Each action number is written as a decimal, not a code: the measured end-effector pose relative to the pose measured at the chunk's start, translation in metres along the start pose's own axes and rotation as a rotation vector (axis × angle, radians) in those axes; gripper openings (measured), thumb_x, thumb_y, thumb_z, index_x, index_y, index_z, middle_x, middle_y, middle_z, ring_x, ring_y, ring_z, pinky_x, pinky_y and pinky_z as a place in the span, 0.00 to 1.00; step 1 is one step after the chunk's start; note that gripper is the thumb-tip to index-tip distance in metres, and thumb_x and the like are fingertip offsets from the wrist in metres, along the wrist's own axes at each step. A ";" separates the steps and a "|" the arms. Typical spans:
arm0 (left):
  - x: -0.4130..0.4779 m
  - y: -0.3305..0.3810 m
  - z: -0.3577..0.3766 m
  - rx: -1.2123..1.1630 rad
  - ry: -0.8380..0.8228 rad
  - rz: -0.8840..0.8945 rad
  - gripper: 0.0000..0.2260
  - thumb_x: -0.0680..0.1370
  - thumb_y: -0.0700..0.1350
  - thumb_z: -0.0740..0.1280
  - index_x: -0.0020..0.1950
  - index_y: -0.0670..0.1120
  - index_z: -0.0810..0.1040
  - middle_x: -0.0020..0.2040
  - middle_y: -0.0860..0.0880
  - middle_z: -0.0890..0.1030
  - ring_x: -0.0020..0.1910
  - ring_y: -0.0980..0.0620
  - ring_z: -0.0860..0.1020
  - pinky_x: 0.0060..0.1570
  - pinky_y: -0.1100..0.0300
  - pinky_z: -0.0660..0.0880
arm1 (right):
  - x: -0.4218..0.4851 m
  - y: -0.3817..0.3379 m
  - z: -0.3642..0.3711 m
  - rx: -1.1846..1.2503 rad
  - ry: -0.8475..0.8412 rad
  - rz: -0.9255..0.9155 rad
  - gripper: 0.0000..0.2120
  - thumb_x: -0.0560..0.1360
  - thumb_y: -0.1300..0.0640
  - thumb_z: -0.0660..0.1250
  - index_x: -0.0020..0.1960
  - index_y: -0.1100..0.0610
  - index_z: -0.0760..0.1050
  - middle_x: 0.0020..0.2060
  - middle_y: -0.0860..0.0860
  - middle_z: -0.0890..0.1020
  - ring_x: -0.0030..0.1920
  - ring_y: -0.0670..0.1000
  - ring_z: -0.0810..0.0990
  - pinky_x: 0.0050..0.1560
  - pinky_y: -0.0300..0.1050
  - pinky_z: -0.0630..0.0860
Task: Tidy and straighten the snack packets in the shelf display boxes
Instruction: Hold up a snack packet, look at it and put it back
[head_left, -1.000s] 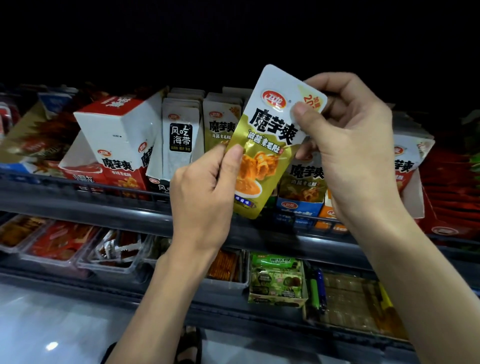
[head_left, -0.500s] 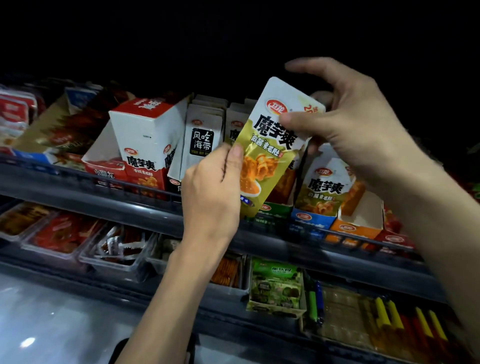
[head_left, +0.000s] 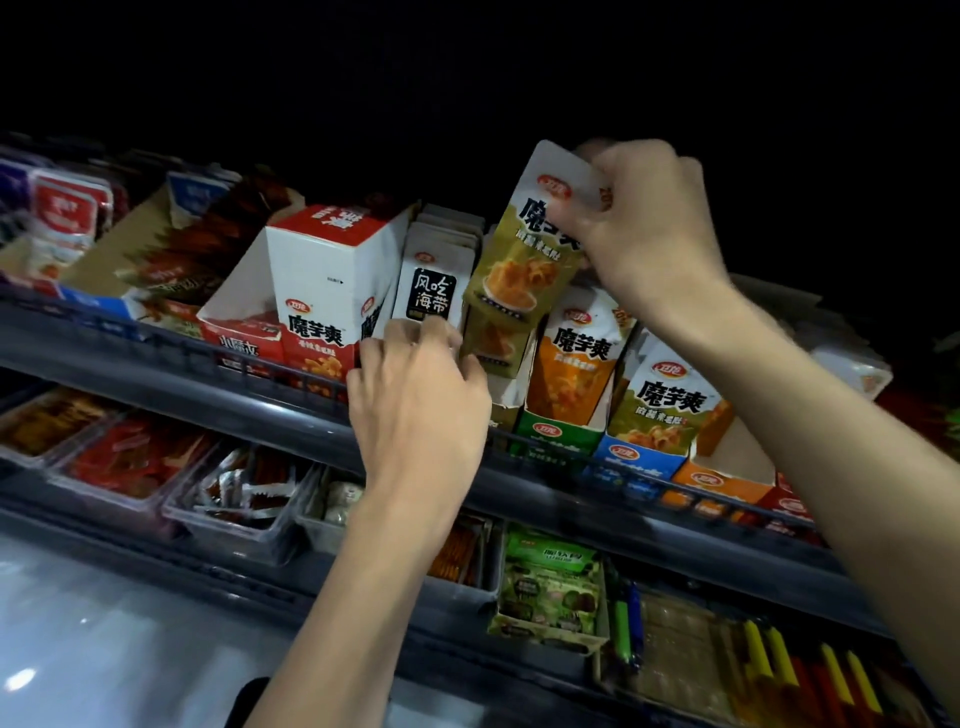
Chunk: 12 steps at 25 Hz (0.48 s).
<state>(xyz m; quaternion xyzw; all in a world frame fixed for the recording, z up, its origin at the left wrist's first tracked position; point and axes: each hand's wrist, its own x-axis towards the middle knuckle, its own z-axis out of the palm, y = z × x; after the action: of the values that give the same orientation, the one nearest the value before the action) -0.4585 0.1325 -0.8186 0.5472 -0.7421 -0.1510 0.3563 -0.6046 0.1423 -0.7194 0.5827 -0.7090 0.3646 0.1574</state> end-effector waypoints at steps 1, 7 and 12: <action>0.000 -0.001 0.001 0.061 -0.030 0.012 0.11 0.79 0.50 0.63 0.59 0.50 0.78 0.59 0.47 0.77 0.58 0.44 0.73 0.57 0.49 0.70 | 0.002 0.003 0.009 -0.028 -0.020 -0.013 0.19 0.79 0.54 0.68 0.69 0.56 0.75 0.65 0.53 0.79 0.67 0.54 0.75 0.64 0.47 0.75; -0.001 -0.002 0.007 0.228 -0.115 0.021 0.15 0.81 0.52 0.59 0.56 0.47 0.82 0.55 0.46 0.79 0.56 0.44 0.75 0.54 0.50 0.69 | 0.004 0.014 0.054 -0.366 -0.115 -0.210 0.12 0.77 0.63 0.68 0.60 0.55 0.79 0.53 0.58 0.83 0.54 0.60 0.83 0.49 0.58 0.81; 0.000 -0.002 0.006 0.229 -0.133 0.021 0.15 0.81 0.52 0.59 0.55 0.47 0.82 0.56 0.47 0.78 0.56 0.44 0.75 0.56 0.50 0.68 | 0.005 0.010 0.070 -0.628 -0.227 -0.212 0.09 0.76 0.65 0.70 0.55 0.57 0.79 0.48 0.57 0.84 0.50 0.61 0.84 0.37 0.48 0.71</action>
<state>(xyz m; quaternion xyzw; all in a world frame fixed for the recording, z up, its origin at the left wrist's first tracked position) -0.4612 0.1311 -0.8243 0.5651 -0.7823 -0.0976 0.2433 -0.6014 0.0901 -0.7680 0.6132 -0.7350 0.0429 0.2862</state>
